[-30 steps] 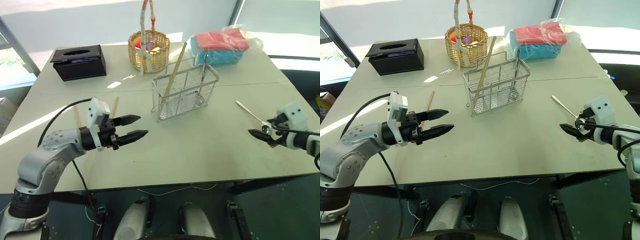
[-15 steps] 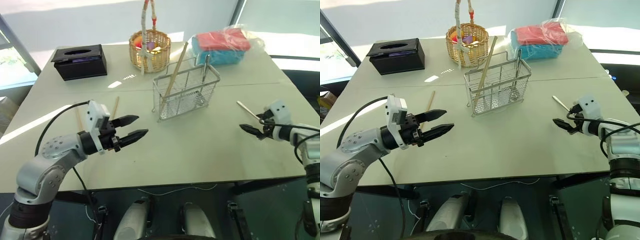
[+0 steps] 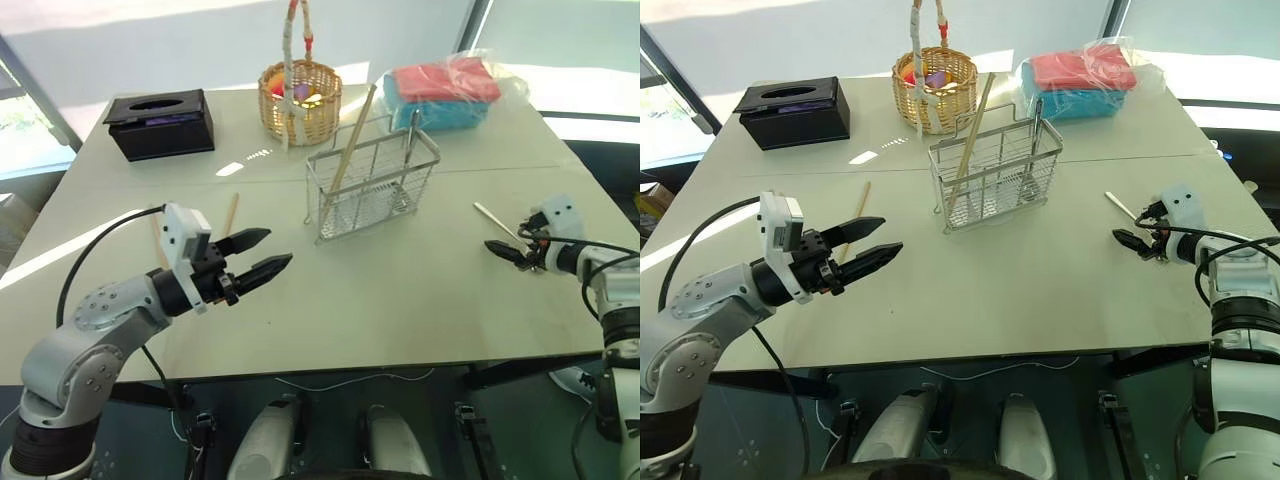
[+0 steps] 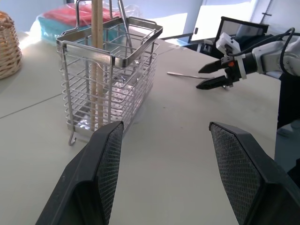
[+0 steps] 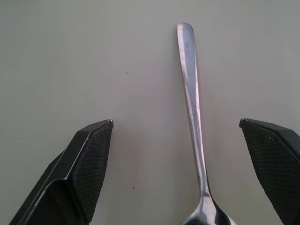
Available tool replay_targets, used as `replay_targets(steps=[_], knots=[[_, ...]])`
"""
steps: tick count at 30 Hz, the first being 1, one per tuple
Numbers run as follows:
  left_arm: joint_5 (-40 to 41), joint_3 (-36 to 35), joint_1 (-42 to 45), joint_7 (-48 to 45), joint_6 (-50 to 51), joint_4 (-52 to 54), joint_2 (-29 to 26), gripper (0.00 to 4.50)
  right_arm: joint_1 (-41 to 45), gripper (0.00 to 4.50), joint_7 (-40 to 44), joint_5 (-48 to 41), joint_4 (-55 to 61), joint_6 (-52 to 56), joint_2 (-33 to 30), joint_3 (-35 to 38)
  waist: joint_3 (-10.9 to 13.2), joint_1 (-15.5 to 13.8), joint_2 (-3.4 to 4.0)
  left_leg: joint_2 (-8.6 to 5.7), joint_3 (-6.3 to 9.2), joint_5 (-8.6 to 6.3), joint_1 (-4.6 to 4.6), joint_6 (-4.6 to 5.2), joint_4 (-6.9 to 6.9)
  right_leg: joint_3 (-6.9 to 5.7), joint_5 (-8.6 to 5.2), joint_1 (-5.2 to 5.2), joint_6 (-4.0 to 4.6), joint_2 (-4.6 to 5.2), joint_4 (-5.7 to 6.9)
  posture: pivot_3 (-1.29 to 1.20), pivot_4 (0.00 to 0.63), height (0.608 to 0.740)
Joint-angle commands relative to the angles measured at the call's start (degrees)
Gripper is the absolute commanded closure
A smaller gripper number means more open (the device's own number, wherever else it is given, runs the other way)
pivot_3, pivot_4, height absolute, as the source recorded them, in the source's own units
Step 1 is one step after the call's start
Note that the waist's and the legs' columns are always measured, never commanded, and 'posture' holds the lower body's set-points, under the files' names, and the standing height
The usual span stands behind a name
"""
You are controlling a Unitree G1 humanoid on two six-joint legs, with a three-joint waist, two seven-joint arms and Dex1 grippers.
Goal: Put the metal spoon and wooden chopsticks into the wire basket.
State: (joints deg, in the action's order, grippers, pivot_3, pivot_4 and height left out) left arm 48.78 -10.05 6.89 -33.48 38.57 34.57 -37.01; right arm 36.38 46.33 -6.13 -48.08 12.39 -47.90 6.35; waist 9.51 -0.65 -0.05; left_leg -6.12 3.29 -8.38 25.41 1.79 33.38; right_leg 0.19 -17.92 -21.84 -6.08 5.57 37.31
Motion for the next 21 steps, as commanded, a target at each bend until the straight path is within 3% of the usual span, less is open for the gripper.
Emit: replay_targets(steps=[1, 21], knots=[[-0.4, -0.7, 1.3, 0.9, -0.8, 1.6, 0.1, 1.43, 3.0, 0.0, -0.5, -1.7, -1.6, 4.2, 0.4, 2.1, 0.0, 0.0, 0.0, 0.0, 0.0, 0.0, 0.0, 0.01, 0.0, 0.0, 0.0, 0.0, 0.0, 0.0, 0.0, 0.0, 0.15, 0.74], [0.2, -2.6, 0.8, 3.7, -1.4, 2.6, 0.8, 1.43, 6.4, 0.0, 0.9, 0.9, -5.9, 4.9, 0.5, 0.4, 0.0, 0.1, 0.0, 0.0, 0.0, -0.01, 0.0, -0.02, 0.01, 0.0, 0.01, 0.01, -0.01, -0.01, 0.0, 0.0, 0.15, 0.74]])
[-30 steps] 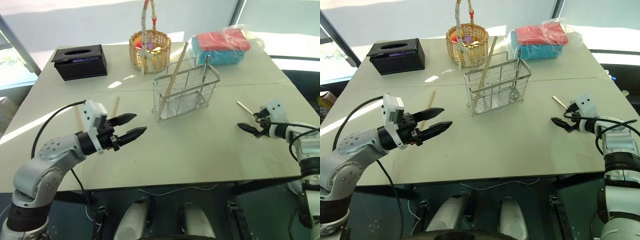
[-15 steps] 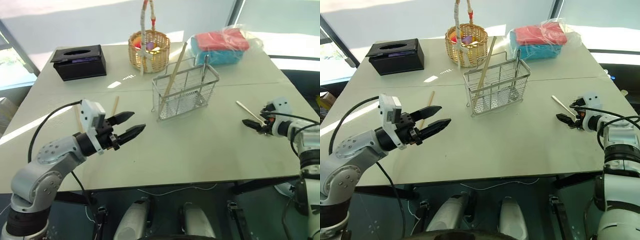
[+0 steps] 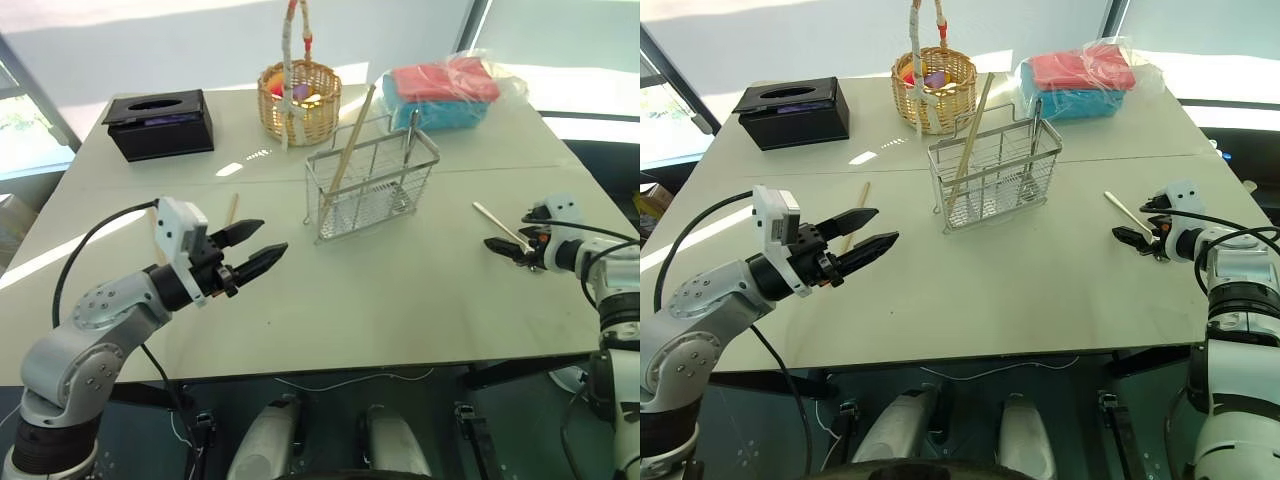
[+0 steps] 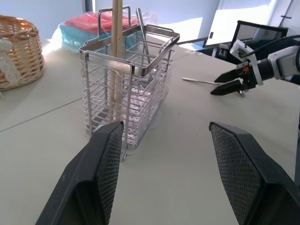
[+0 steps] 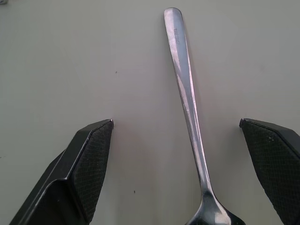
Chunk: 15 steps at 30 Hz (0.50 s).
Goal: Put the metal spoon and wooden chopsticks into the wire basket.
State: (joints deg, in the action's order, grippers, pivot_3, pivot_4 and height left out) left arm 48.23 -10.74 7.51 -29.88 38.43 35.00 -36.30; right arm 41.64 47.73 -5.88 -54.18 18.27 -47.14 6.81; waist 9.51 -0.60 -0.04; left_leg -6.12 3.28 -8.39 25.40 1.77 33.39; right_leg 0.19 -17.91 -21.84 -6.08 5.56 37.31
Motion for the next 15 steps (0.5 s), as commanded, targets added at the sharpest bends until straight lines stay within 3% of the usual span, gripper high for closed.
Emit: replay_targets(steps=[1, 2, 5, 12, 15], knots=[[0.7, -1.8, 0.3, 0.0, -1.3, 2.0, 0.2, 1.43, 1.4, 0.0, -0.8, 0.7, -0.1, -1.0, -0.3, 0.0, 0.0, 0.0, 0.0, 0.0, 0.0, 0.0, 0.0, 0.0, 0.0, 0.0, 0.0, 0.0, 0.0, 0.0, 0.0, 0.0, 0.15, 0.74], [0.7, -1.8, 0.4, 0.0, -1.4, 1.9, 0.3, 1.43, 1.6, 0.0, -0.9, 0.8, -0.4, -1.1, -0.3, 0.0, 0.0, 0.0, 0.0, 0.0, 0.0, 0.0, 0.0, 0.0, 0.0, 0.0, 0.0, 0.0, 0.0, 0.0, 0.0, 0.0, 0.15, 0.74], [0.3, -1.5, 0.6, 0.0, -1.6, 1.6, 0.7, 1.43, 1.8, 0.89, -0.9, 0.3, -0.5, -0.7, -0.2, 0.6, 0.0, 0.0, 0.0, 0.0, 0.0, 0.0, 0.0, 0.0, 0.01, 0.0, 0.0, 0.01, 0.0, 0.0, 0.0, 0.0, 0.15, 0.74], [-0.2, -1.3, 0.6, -0.2, -1.9, 1.3, 1.0, 1.43, 1.8, 4.44, -0.6, 0.0, -0.4, -0.7, -0.2, 0.7, 0.0, 0.0, 0.0, 0.0, 0.0, 0.0, 0.0, -0.01, 0.01, 0.0, 0.0, 0.0, 0.0, 0.0, 0.0, 0.0, 0.15, 0.74], [-0.3, -1.3, 0.8, -0.2, -2.1, 1.1, 1.1, 1.43, 2.0, 4.44, -0.5, 0.2, -0.4, -0.3, -0.2, 0.5, 0.0, 0.0, 0.0, 0.0, 0.0, 0.0, 0.0, -0.01, 0.01, 0.0, 0.0, 0.01, 0.0, 0.0, 0.0, 0.0, 0.15, 0.74]])
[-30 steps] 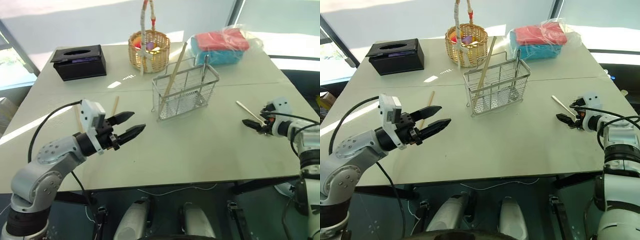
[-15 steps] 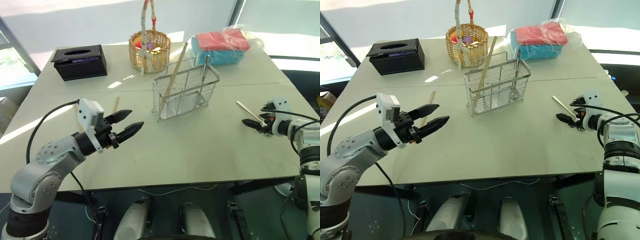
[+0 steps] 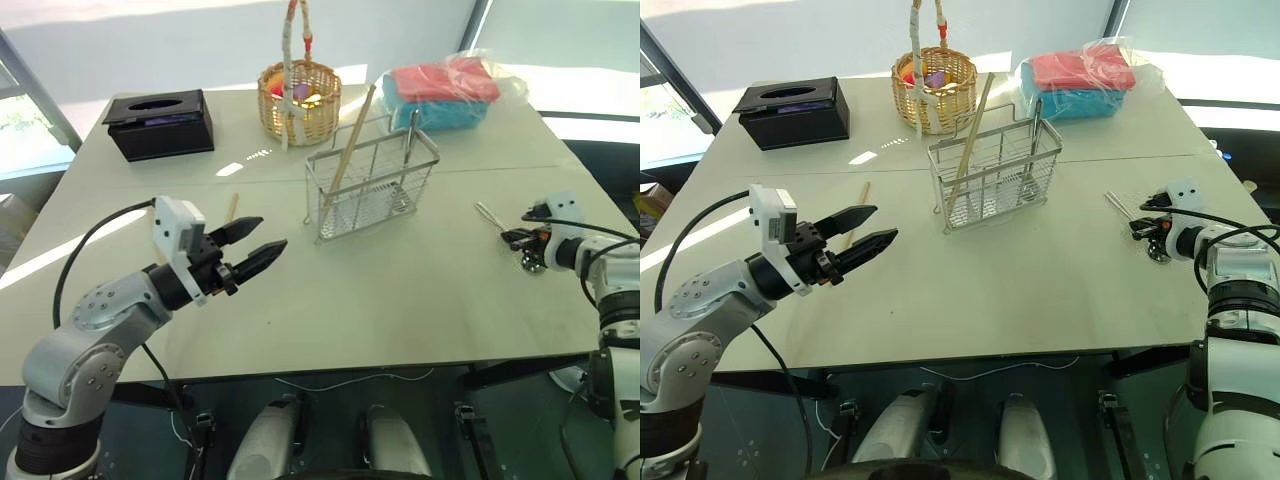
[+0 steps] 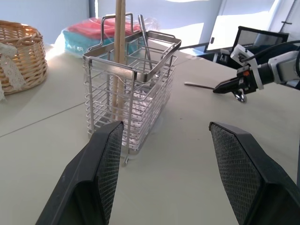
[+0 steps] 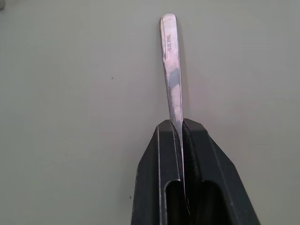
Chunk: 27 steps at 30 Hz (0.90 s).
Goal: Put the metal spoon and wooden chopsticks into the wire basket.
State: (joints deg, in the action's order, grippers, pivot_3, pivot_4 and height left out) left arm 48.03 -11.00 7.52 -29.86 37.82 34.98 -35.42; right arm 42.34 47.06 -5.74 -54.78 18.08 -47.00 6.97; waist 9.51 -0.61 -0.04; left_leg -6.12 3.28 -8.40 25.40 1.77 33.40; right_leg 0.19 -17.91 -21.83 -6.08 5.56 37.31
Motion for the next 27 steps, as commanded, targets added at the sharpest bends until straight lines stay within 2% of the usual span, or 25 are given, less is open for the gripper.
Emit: replay_targets(steps=[1, 3, 7, 10, 12, 18, 23, 27], knots=[[-0.1, -1.1, 0.8, -0.2, -1.6, 1.1, 0.2, 1.43, 1.2, 4.44, 0.3, 0.0, 0.6, 0.3, -0.2, 0.3, 0.0, 0.0, 0.0, 0.0, 0.0, 0.0, 0.0, 0.0, 0.0, 0.0, 0.0, 0.0, 0.0, 0.0, 0.0, 0.0, 0.15, 0.74], [-0.2, -1.1, 0.6, -0.2, -1.7, 1.1, 0.3, 1.43, 0.6, 4.44, 1.3, -0.2, 2.5, 1.0, 0.2, -0.2, 0.0, 0.0, 0.0, 0.0, 0.0, 0.0, 0.0, 0.0, 0.0, 0.0, 0.0, 0.0, 0.0, 0.0, 0.0, 0.0, 0.15, 0.74], [0.2, -1.6, 0.3, -0.3, -1.8, 1.1, 0.1, 1.43, -3.7, 4.44, 4.0, -3.7, 17.0, 5.4, 2.8, 0.1, 0.0, 0.2, 0.0, 0.02, 0.01, 0.0, 0.0, 0.01, -0.01, 0.0, 0.01, -0.02, -0.03, -0.01, 0.01, 0.0, 0.15, 0.74], [1.7, -2.9, 0.5, -0.3, -1.4, 1.2, -0.4, 1.43, -4.0, 4.44, -2.9, -8.1, 33.0, 9.5, 8.6, 3.6, 0.0, 0.8, 0.02, 0.04, 0.0, 0.04, 0.02, 0.06, -0.04, 0.02, 0.06, -0.1, -0.12, -0.02, 0.07, 0.0, 0.15, 0.74], [2.3, -3.5, 0.9, -0.8, -1.2, 0.9, -0.9, 1.43, -2.7, 4.44, -8.3, -8.9, 39.0, 10.0, 11.5, 5.7, 0.0, 1.1, 0.03, 0.02, 0.0, 0.04, 0.11, 0.05, -0.07, 0.05, 0.08, -0.27, -0.15, -0.01, 0.2, 0.0, 0.15, 0.74], [3.8, -5.2, 1.7, -3.5, -1.1, -0.5, -3.4, 1.43, 2.2, 4.44, -20.0, -9.6, 49.1, 10.8, 15.4, 8.7, 0.0, -0.2, 0.02, -0.05, 0.02, 0.0, 0.13, -0.04, -0.08, 0.04, 0.08, -0.53, -0.15, 0.01, 0.16, 0.0, 0.15, 0.74], [4.0, -5.5, 2.4, -4.8, -1.2, -2.0, -4.0, 1.43, 4.9, 4.44, -24.2, -10.4, 53.8, 11.4, 17.1, 8.4, 0.0, 0.0, 0.02, -0.04, 0.02, 0.0, 0.1, -0.05, -0.08, 0.04, 0.07, -0.51, -0.03, 0.01, 0.16, 0.0, 0.15, 0.74], [3.9, -5.1, 3.6, -4.8, -2.0, -2.9, -3.1, 1.43, 7.1, 4.44, -27.3, -12.3, 54.0, 6.8, 23.0, 8.6, 0.0, 0.4, 0.02, -0.01, 0.01, 0.02, 0.09, -0.06, -0.15, 0.05, 0.12, -0.53, -0.08, -0.01, 0.19, 0.0, 0.15, 0.74]])
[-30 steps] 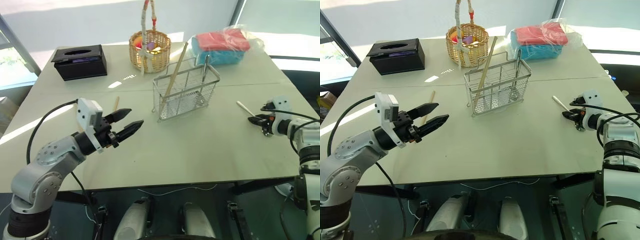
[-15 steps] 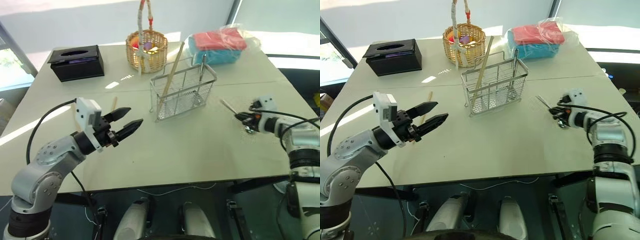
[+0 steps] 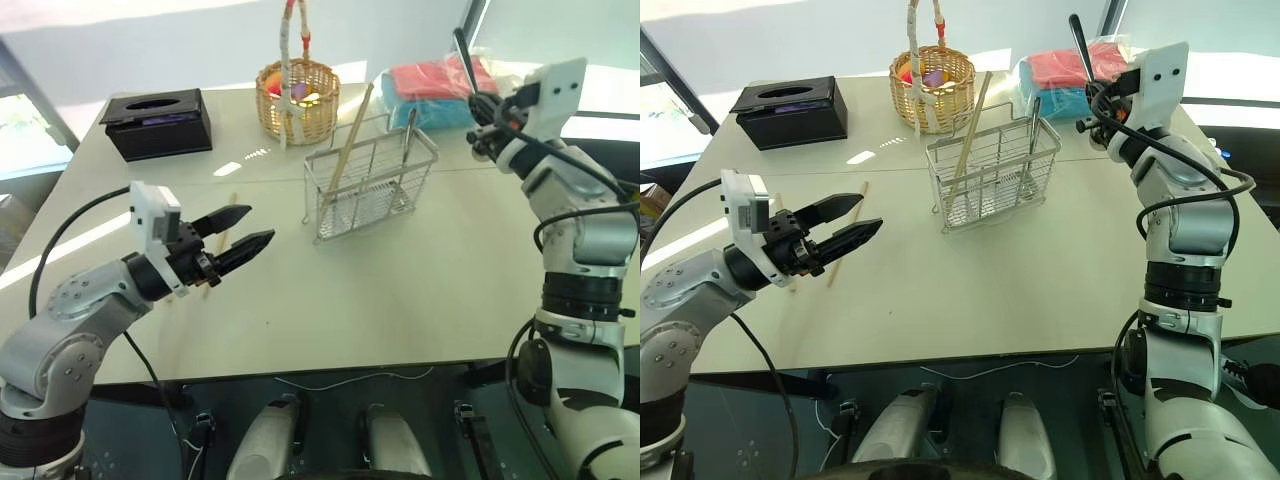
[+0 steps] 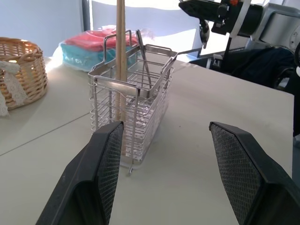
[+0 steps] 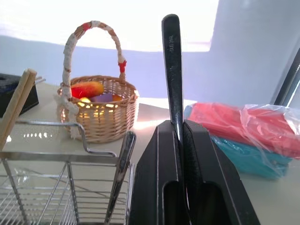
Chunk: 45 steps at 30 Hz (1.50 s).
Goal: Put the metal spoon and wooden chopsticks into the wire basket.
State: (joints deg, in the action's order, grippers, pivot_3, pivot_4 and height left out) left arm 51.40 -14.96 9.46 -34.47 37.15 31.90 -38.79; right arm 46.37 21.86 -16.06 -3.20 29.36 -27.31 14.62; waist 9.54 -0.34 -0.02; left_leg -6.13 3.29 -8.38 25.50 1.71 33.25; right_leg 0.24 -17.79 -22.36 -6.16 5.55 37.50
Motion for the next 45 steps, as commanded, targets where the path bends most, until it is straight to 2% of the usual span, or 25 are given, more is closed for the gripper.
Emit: replay_targets(steps=[1, 9, 23, 31, 34, 38, 39, 41, 45], knots=[[0.3, -0.9, 2.2, 0.0, -1.5, -0.1, 0.6, 1.43, 3.4, 4.44, -2.6, -2.3, 1.6, -6.0, 4.7, 1.1, 0.0, 0.2, 0.0, 0.01, 0.0, 0.01, -0.01, -0.01, -0.02, 0.0, 0.01, 0.0, -0.02, -0.01, 0.01, 0.0, 0.15, 0.74], [0.3, -0.9, 4.9, 0.3, -1.7, -0.7, 2.2, 1.43, 5.1, 4.44, -2.2, -5.3, -8.3, -19.2, 13.6, 2.0, 0.0, 0.2, 0.0, -0.02, 0.01, 0.07, -0.06, -0.02, -0.05, -0.02, 0.08, 0.01, -0.09, -0.04, 0.04, 0.0, 0.15, 0.74], [-0.4, -2.3, 3.2, 3.6, -1.9, 1.6, 2.5, 1.43, 11.4, 4.44, 3.2, -5.3, -31.7, -37.9, 18.2, 1.5, 0.0, 1.3, 0.01, -0.01, 0.0, 0.17, -0.07, -0.08, -0.11, 0.01, 0.09, -0.02, -0.08, -0.06, 0.43, 0.0, 0.15, 0.74], [-1.5, -2.9, 2.0, 5.0, -2.7, 1.6, 2.7, 1.43, 12.5, 4.44, 3.6, -5.5, -36.1, -41.1, 20.0, 1.3, 0.0, 1.2, 0.02, -0.01, 0.01, 0.17, -0.07, -0.15, -0.12, 0.02, 0.08, -0.22, -0.08, -0.06, 0.46, 0.0, 0.15, 0.74], [-1.8, -3.0, 1.7, 4.9, -3.0, 1.5, 2.7, 1.43, 12.3, 3.5, 3.5, -5.6, -36.1, -41.1, 20.4, 1.3, 0.0, 1.2, 0.02, -0.02, 0.01, 0.15, -0.07, -0.18, -0.12, 0.02, 0.08, -0.24, -0.08, -0.06, 0.46, 0.0, 0.15, 0.74], [-2.2, -3.2, 1.4, 4.8, -3.4, 1.3, 2.9, 1.43, 11.4, 1.55, 3.2, -5.4, -34.8, -40.6, 20.6, 0.9, 0.0, 1.2, 0.03, -0.01, 0.01, 0.14, -0.07, -0.2, -0.12, 0.02, 0.08, -0.26, -0.08, -0.07, 0.47, 0.0, 0.15, 0.74], [-2.2, -3.2, 1.3, 4.8, -3.5, 1.3, 2.9, 1.43, 11.1, 0.92, 3.0, -5.3, -34.2, -40.3, 20.5, 0.8, 0.0, 1.2, 0.03, -0.01, 0.01, 0.14, -0.07, -0.2, -0.12, 0.02, 0.08, -0.26, -0.08, -0.07, 0.47, 0.0, 0.15, 0.74], [-2.5, -3.1, 1.3, 4.7, -3.6, 1.0, 2.9, 1.43, 10.5, 0.04, 2.6, -5.0, -33.1, -39.8, 20.3, 0.5, 0.0, 1.2, 0.03, -0.01, 0.01, 0.14, -0.07, -0.2, -0.13, 0.02, 0.08, -0.27, -0.08, -0.07, 0.47, 0.0, 0.15, 0.74], [-3.1, -2.7, 1.5, 4.8, -4.2, 0.1, 3.2, 1.43, 9.3, 0.04, 1.8, -4.6, -29.2, -37.8, 19.5, -0.3, 0.0, 1.2, 0.03, -0.01, 0.01, 0.14, -0.07, -0.21, -0.13, 0.03, 0.08, -0.28, -0.08, -0.06, 0.47, 0.0, 0.15, 0.74]])
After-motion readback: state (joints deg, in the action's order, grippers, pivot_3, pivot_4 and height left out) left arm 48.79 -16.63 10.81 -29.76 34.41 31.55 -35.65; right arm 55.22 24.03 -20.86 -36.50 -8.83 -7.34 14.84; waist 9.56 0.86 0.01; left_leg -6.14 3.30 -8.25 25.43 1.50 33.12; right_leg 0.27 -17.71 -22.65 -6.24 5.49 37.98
